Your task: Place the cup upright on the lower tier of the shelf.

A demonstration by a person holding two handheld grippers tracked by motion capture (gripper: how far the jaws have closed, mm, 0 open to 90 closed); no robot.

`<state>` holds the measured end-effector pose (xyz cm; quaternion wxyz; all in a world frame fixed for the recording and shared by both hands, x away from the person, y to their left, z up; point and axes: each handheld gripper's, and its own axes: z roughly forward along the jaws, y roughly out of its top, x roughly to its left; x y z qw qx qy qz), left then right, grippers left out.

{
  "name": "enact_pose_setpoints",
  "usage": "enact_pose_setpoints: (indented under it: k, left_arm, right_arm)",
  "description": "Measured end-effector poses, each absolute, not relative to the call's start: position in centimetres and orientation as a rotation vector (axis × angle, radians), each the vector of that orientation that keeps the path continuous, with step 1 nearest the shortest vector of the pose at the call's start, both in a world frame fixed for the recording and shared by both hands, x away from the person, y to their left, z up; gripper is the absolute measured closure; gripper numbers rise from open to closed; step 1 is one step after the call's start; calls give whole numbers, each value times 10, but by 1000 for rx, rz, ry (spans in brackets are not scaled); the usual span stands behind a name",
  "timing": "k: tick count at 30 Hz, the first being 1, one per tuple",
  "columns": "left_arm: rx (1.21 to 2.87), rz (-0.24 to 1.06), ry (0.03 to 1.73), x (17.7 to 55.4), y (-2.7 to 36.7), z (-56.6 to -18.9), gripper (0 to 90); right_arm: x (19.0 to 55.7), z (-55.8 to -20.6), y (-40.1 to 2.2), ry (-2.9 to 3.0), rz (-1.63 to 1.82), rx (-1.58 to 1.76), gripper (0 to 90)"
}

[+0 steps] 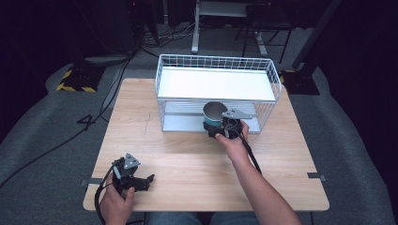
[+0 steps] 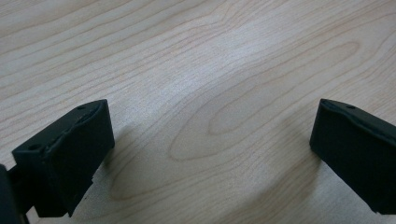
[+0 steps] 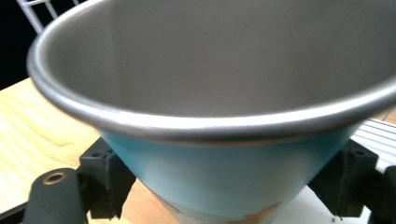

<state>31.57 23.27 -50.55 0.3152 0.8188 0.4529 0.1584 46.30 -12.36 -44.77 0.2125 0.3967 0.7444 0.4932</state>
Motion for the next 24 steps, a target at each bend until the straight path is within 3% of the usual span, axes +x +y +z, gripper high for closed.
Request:
enact_pose_setpoints:
  k: [24]
  left_arm:
    - [2158, 418, 1193, 316, 233, -505, 2]
  right_arm:
    - [498, -467, -107, 1974, 1298, 1215, 192]
